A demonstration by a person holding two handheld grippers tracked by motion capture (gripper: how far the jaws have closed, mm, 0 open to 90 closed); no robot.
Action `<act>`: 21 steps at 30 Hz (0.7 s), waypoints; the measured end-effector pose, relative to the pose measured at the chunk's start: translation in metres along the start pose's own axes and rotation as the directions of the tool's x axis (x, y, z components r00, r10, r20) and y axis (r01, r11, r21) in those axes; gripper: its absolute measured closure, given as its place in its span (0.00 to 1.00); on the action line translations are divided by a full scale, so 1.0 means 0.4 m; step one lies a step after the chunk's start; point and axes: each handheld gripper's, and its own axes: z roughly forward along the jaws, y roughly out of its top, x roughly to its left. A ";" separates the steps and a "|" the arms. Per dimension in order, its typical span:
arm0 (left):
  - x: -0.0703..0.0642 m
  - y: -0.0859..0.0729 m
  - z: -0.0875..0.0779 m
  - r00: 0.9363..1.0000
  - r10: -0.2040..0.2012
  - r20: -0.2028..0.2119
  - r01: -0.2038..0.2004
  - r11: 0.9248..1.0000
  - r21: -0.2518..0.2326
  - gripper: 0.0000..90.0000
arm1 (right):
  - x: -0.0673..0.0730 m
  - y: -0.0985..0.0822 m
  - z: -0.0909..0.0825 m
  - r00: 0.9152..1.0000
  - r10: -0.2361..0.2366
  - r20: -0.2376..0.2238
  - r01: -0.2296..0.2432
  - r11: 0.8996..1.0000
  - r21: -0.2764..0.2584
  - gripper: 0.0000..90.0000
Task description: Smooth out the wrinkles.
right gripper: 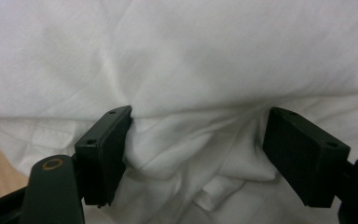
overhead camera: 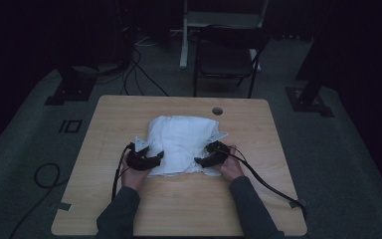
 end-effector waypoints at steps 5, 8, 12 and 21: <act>-0.006 0.018 0.014 1.000 0.015 -0.024 -0.015 1.000 0.001 0.33 | -0.022 -0.003 -0.006 1.000 0.019 -0.012 -0.020 1.000 -0.008 0.32; -0.011 0.022 0.016 1.000 0.009 -0.028 -0.009 1.000 -0.012 0.33 | -0.034 -0.028 -0.031 1.000 0.029 -0.012 -0.029 0.999 -0.042 0.61; -0.023 0.027 0.011 0.999 0.021 -0.036 -0.022 0.999 -0.029 0.34 | -0.030 -0.054 -0.074 1.000 0.008 -0.005 -0.009 0.997 -0.073 0.76; -0.043 0.040 0.013 0.998 0.044 -0.047 -0.045 0.999 -0.027 0.35 | 0.051 -0.029 -0.122 0.998 -0.062 0.029 0.066 0.989 -0.134 0.60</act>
